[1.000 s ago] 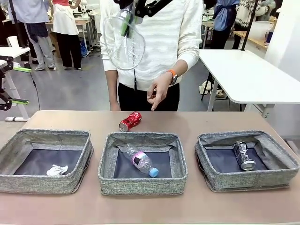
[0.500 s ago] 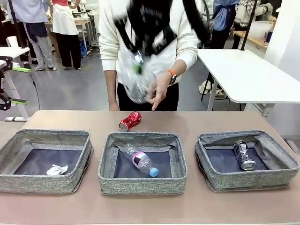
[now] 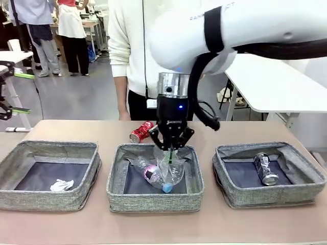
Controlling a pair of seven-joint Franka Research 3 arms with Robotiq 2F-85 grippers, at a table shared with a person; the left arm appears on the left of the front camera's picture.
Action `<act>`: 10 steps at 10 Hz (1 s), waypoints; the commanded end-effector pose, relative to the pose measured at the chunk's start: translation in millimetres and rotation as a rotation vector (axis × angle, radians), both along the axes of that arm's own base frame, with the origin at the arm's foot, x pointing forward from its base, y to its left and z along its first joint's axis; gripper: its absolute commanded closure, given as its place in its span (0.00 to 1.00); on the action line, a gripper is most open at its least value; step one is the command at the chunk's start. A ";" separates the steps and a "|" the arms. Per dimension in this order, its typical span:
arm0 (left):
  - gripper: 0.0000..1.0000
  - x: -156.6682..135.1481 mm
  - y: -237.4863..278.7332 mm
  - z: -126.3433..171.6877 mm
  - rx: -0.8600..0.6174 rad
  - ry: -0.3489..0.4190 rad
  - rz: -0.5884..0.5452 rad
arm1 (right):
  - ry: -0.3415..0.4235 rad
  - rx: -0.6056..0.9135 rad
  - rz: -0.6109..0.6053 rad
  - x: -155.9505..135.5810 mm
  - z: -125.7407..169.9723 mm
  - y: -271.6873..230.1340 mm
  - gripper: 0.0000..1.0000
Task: Sort the waste into the appropriate baskets.
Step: Place the picked waste into the Fabric basket indicated by the person.
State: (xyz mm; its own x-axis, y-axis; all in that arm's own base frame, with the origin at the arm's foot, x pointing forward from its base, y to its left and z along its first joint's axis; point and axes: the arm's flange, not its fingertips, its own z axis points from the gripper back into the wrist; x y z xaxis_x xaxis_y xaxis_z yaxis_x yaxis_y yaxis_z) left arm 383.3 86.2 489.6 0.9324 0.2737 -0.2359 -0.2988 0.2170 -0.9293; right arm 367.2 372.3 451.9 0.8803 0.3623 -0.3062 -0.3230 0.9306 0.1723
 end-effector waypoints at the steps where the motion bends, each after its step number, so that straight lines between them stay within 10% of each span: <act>1: 0.00 -2.4 0.0 1.9 0.008 0.002 -0.001 | -0.062 0.001 0.040 5.6 22.4 3.1 0.96; 4: 0.00 -2.4 0.0 1.9 0.008 0.002 -0.001 | -0.102 0.014 -0.022 11.4 25.0 0.5 0.96; 8: 0.00 -2.4 0.0 1.9 0.008 0.002 -0.001 | -0.160 0.065 -0.106 23.7 28.0 -3.6 0.00; 10: 0.00 -2.4 0.0 1.9 0.008 0.002 -0.001 | -0.163 0.064 -0.124 24.1 29.9 -8.1 0.00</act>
State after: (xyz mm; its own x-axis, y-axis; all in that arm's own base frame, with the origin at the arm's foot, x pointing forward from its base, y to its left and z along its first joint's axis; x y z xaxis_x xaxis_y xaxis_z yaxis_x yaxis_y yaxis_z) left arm 383.3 86.2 489.8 0.9325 0.2738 -0.2355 -0.2984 0.2171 -0.9294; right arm 399.2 369.2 485.4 0.9433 0.2937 -0.1547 -0.2625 0.9452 0.1941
